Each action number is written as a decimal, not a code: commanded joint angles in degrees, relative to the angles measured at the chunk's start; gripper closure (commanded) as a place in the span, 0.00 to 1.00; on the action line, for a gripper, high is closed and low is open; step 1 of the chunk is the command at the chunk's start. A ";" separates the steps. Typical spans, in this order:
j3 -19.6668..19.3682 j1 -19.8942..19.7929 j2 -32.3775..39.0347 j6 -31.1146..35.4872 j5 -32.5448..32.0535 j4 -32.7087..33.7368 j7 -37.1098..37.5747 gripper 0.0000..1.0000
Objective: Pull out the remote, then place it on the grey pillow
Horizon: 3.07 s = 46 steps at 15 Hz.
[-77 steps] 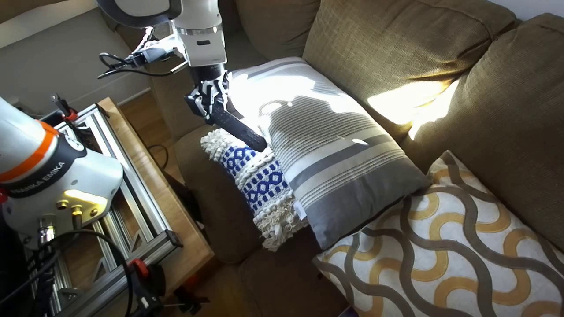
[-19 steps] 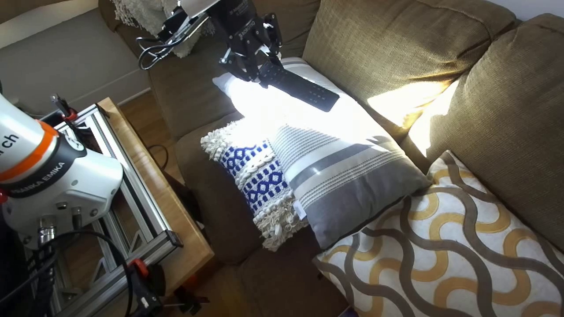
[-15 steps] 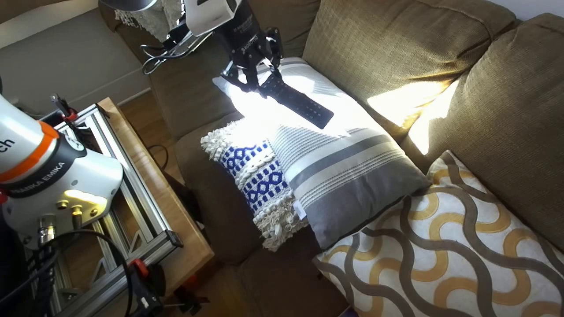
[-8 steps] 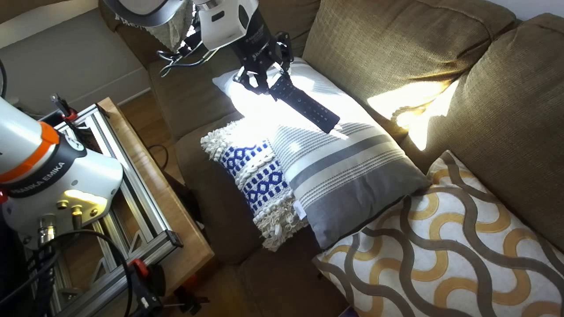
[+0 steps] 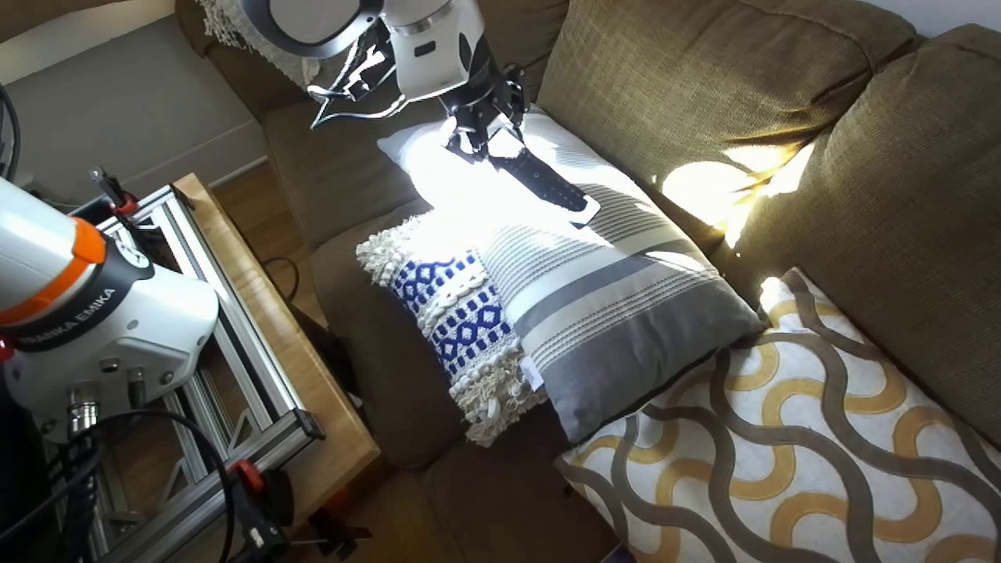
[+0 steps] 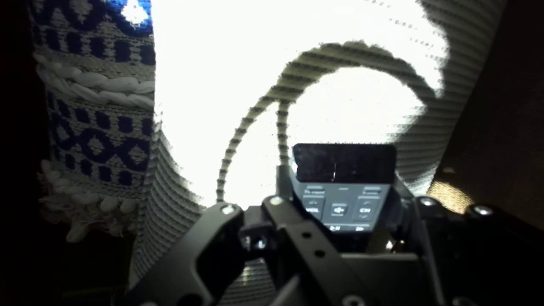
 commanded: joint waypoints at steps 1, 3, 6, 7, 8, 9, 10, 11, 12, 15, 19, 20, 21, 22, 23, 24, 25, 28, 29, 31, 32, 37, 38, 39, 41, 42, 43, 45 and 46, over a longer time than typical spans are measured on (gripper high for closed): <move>12.24 -13.22 5.51 0.86 1.27 4.38 0.29 0.74; 18.07 -19.05 8.64 1.43 5.31 6.86 -3.24 0.74; 23.33 -24.97 11.99 1.83 6.48 9.69 -4.92 0.24; 24.97 -26.81 12.30 1.85 6.32 10.17 -5.64 0.22; 25.69 -27.47 12.84 2.33 6.15 10.33 -5.48 0.16; 26.55 -28.39 12.95 2.32 5.47 10.57 -5.51 0.10; 26.30 -27.82 12.77 2.79 5.33 10.06 -5.12 0.02; 26.19 -27.55 12.32 2.75 5.20 9.60 -4.99 0.00; 26.27 -27.48 11.73 2.92 5.28 9.03 -4.97 0.00; 24.19 -24.93 9.24 3.19 4.80 6.61 -4.05 0.00; 21.16 -22.84 4.48 2.87 4.19 2.80 -3.72 0.00; 20.06 -22.11 2.98 2.35 3.81 1.77 -3.66 0.00; 18.29 -20.79 1.51 1.91 3.30 0.82 -3.55 0.00; 15.98 -18.99 0.16 1.94 2.57 -0.28 -3.21 0.00; 13.18 -16.80 -1.13 1.55 1.54 -1.12 -2.88 0.00; 10.16 -14.53 -1.86 1.40 0.32 -1.70 -2.74 0.00; 6.42 -11.54 -2.33 1.10 -1.76 -2.16 -2.87 0.00; -5.29 -2.99 -3.39 -3.98 -11.49 -2.30 -4.38 0.00; -8.91 -0.30 -3.77 -6.28 -15.40 -1.89 -4.45 0.00; -15.58 4.97 -4.41 -11.01 -23.54 -0.72 -3.86 0.00; -19.09 7.91 -4.24 -12.59 -28.26 -0.06 -3.18 0.00; -30.40 19.04 -8.72 -20.81 -46.89 3.01 -2.68 0.00; -31.69 20.41 -10.26 -22.12 -49.57 3.51 -3.45 0.00; -32.90 21.75 -12.10 -23.30 -52.12 3.75 -3.90 0.00; -34.71 24.23 -16.09 -25.97 -57.38 4.24 -4.04 0.00; -35.05 24.95 -18.80 -28.88 -58.97 4.62 -4.45 0.00; -34.94 25.67 -21.24 -31.95 -60.14 4.77 -3.50 0.00; -33.78 25.58 -25.68 -37.06 -65.36 5.66 -0.38 0.00; -32.41 24.95 -28.34 -39.29 -67.80 5.43 0.94 0.00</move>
